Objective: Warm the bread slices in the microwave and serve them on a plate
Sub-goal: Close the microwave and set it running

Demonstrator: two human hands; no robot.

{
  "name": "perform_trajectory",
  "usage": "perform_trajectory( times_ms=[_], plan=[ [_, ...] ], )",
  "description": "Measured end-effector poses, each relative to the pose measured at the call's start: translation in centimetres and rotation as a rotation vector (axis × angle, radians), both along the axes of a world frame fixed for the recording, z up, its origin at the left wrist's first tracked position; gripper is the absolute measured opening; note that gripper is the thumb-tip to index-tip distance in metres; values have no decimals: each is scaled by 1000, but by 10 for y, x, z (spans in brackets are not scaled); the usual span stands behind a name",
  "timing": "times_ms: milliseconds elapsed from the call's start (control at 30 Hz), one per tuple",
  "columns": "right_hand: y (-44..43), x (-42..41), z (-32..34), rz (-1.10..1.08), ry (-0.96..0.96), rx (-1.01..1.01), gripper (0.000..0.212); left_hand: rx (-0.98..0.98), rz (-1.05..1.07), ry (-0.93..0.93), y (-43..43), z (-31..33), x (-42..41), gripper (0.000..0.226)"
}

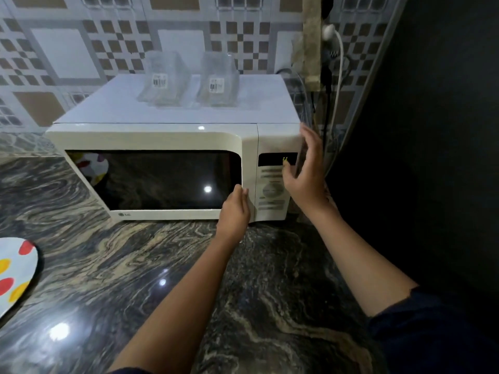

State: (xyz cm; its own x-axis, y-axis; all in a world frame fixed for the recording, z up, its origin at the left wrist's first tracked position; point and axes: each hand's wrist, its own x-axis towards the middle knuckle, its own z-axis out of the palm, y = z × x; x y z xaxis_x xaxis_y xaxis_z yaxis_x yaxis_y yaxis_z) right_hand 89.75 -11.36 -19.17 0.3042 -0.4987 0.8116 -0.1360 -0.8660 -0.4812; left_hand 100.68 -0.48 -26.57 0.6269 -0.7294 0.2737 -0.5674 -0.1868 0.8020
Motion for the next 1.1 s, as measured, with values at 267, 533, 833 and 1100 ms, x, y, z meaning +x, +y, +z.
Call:
perform_trajectory(
  times_ms=[267, 533, 833, 1100],
  plan=[
    [5, 4, -78, -34, 36, 370, 63, -47, 30, -41, -3, -9, 0, 26],
    [-4, -1, -98, 39, 161, 481, 83, -98, 80, 44, -4, -28, -5, 23],
    [-14, -2, -101, 41, 231, 451, 93, -85, 106, 39, -6, -30, -6, 21],
    [-21, -3, -102, 76, 267, 528, 98, -78, 112, 33, -6, -29, -7, 21]
  ],
)
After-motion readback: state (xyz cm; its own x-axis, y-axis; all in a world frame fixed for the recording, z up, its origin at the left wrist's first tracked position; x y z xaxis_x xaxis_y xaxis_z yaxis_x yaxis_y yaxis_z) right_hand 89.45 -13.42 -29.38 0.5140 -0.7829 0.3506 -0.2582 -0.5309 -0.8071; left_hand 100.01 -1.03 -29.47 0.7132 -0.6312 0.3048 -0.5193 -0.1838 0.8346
